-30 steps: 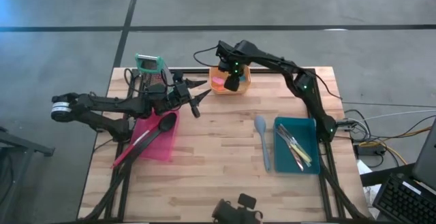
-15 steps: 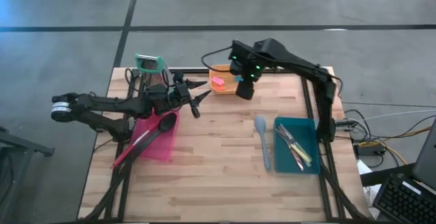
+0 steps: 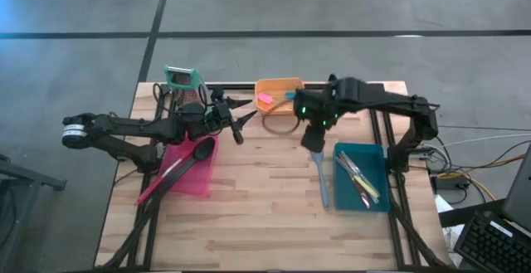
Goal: Pick & Place Kitchen Items
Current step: Put the gray serving spoon into the pink bin
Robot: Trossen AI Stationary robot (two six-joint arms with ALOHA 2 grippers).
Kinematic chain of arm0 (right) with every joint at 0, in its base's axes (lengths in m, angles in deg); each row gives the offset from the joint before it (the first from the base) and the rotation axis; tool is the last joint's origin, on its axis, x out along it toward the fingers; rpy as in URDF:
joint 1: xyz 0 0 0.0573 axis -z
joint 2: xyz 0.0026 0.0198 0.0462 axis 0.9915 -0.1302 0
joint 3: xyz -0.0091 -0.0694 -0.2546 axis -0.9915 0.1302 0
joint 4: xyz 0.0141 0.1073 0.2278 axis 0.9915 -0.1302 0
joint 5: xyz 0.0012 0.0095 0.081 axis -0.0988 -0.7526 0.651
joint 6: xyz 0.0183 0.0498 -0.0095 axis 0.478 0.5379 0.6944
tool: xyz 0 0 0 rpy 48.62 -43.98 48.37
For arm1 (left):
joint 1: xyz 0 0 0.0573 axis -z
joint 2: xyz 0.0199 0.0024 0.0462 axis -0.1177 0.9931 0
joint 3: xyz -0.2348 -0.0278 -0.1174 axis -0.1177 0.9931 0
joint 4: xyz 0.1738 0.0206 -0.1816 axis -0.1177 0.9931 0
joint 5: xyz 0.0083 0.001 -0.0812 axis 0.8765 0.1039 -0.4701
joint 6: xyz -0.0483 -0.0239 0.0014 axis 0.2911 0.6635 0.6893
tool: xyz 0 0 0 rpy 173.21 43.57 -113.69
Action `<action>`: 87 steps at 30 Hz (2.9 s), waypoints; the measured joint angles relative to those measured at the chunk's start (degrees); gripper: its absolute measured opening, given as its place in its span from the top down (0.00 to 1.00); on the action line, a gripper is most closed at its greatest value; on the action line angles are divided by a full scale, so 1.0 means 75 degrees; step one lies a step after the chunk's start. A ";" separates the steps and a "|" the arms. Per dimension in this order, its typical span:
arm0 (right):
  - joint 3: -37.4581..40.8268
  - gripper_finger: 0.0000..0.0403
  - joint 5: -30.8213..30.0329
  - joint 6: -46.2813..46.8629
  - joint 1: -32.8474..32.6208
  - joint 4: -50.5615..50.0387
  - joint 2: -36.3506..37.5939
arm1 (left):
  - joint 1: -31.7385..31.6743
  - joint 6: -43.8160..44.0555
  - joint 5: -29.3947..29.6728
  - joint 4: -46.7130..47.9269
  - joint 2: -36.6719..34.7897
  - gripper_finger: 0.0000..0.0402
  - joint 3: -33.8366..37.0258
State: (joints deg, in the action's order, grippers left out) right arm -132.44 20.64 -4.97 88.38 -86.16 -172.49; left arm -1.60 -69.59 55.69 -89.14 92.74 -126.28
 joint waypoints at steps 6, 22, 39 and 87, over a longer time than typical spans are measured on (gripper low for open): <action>0.1288 0.77 0.0003 0.1061 -0.0944 0.0204 -0.0017 | 0.0000 0.0000 0.0000 0.0017 0.0000 0.56 0.0000; 0.3868 0.74 0.0236 0.4574 -0.3064 0.2666 -0.0287 | 0.0000 0.0061 -0.0003 0.0020 0.0003 0.56 0.0000; 0.2787 0.71 0.1042 0.4185 -0.3138 0.0923 -0.2979 | 0.0000 0.0080 -0.0004 0.0069 0.0003 0.56 0.0000; 0.2585 0.61 0.2485 0.3412 -0.2722 0.1509 -0.3762 | 0.0000 0.0833 -0.0006 0.0211 0.0006 0.56 0.0000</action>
State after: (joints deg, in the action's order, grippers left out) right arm -113.05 39.28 20.62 67.96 -74.84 -200.71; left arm -1.60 -63.34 55.65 -87.56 92.78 -126.28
